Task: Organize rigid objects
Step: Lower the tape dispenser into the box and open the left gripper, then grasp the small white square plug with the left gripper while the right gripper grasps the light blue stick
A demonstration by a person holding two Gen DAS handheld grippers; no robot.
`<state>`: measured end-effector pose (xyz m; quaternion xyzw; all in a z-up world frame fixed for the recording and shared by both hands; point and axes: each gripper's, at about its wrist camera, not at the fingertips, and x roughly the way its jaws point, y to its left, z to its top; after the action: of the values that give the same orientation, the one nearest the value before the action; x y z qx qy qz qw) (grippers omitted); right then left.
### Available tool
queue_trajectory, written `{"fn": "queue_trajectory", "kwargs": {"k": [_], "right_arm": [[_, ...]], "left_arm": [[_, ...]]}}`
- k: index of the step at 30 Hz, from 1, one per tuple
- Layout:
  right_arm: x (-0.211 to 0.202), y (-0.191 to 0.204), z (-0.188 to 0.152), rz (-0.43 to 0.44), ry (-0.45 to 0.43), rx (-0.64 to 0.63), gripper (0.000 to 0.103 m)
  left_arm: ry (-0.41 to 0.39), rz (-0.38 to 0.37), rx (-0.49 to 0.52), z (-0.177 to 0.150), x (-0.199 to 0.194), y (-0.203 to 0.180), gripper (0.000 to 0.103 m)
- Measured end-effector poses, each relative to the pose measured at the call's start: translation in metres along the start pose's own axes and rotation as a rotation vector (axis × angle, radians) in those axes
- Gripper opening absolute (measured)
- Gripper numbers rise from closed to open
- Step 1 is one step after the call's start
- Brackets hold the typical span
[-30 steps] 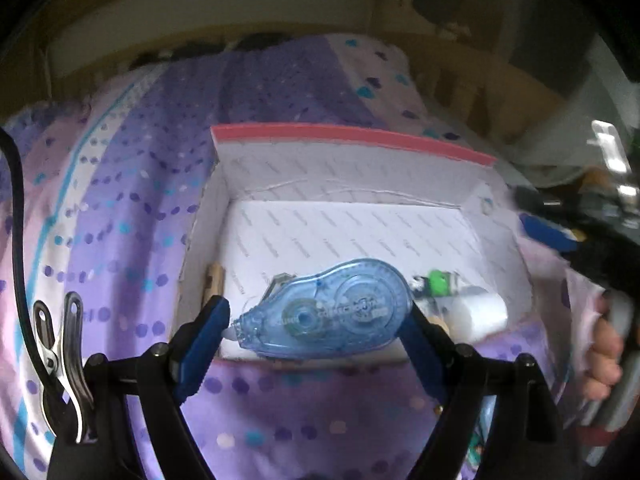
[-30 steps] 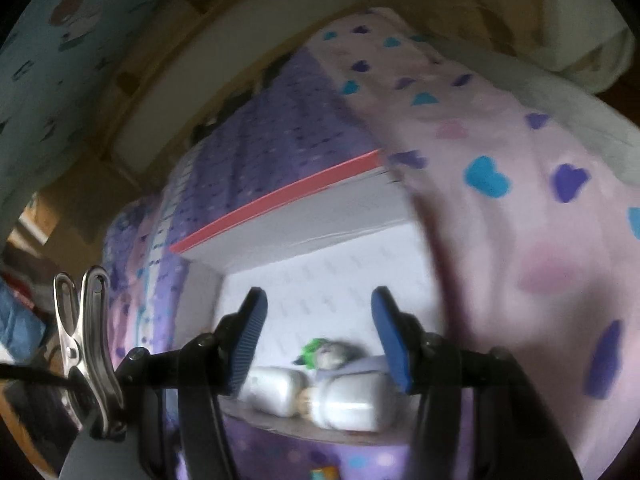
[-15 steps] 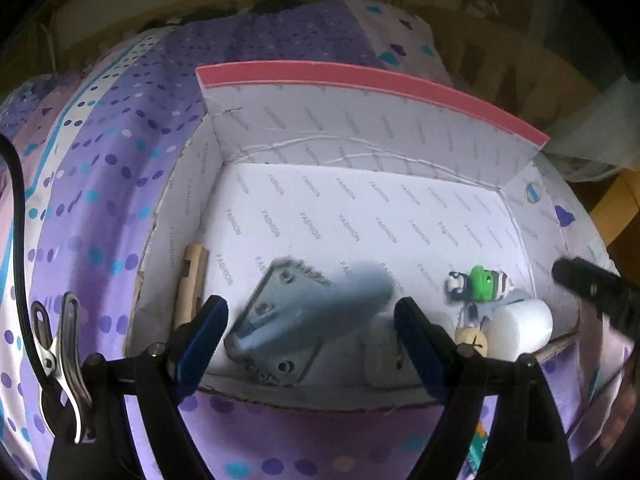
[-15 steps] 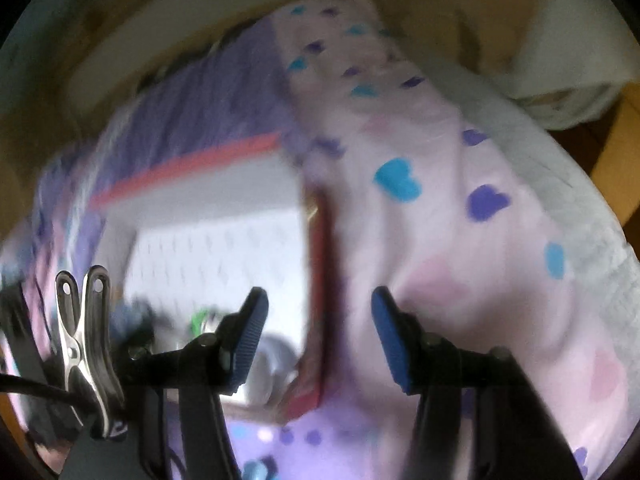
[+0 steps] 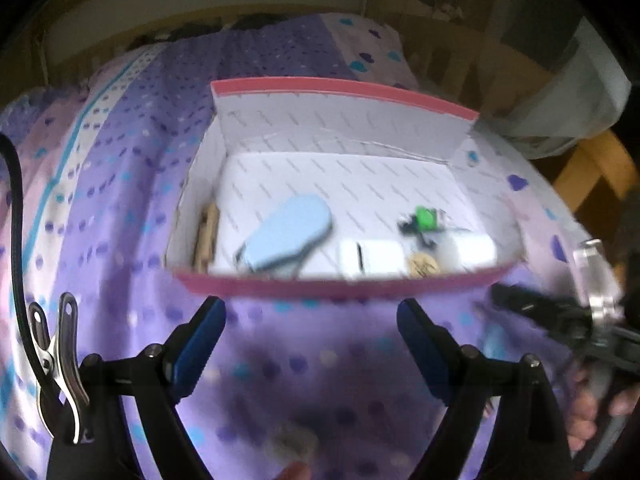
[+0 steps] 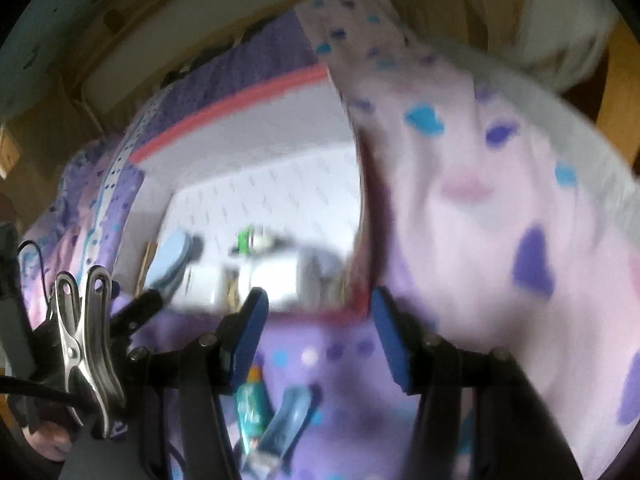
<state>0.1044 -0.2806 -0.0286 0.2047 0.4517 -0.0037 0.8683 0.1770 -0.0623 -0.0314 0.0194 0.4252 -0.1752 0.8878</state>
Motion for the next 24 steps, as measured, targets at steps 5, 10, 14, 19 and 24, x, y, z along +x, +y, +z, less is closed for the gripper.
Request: {"fn": "queue_trajectory", "kwargs": {"k": [5, 10, 14, 19, 24], "right_arm": [[0.000, -0.001, -0.020, 0.045, 0.066, 0.018, 0.056], [-0.005, 0.005, -0.034, 0.032, 0.080, -0.035, 0.056], [0.004, 0.011, -0.034, 0.009, 0.104, -0.075, 0.056], [0.010, 0.020, -0.038, 0.035, 0.106, -0.129, 0.055], [0.022, 0.020, -0.040, 0.038, 0.139, -0.132, 0.019]], "left_arm": [[0.028, -0.032, -0.059, -0.018, -0.009, 0.014, 0.084], [0.121, 0.016, -0.106, -0.033, -0.002, 0.027, 0.072], [0.153, -0.019, -0.102, -0.041, -0.003, 0.028, 0.069], [0.145, -0.056, -0.080, -0.044, -0.011, 0.022, 0.069], [0.259, 0.024, -0.024, -0.053, 0.010, 0.010, 0.030]]}}
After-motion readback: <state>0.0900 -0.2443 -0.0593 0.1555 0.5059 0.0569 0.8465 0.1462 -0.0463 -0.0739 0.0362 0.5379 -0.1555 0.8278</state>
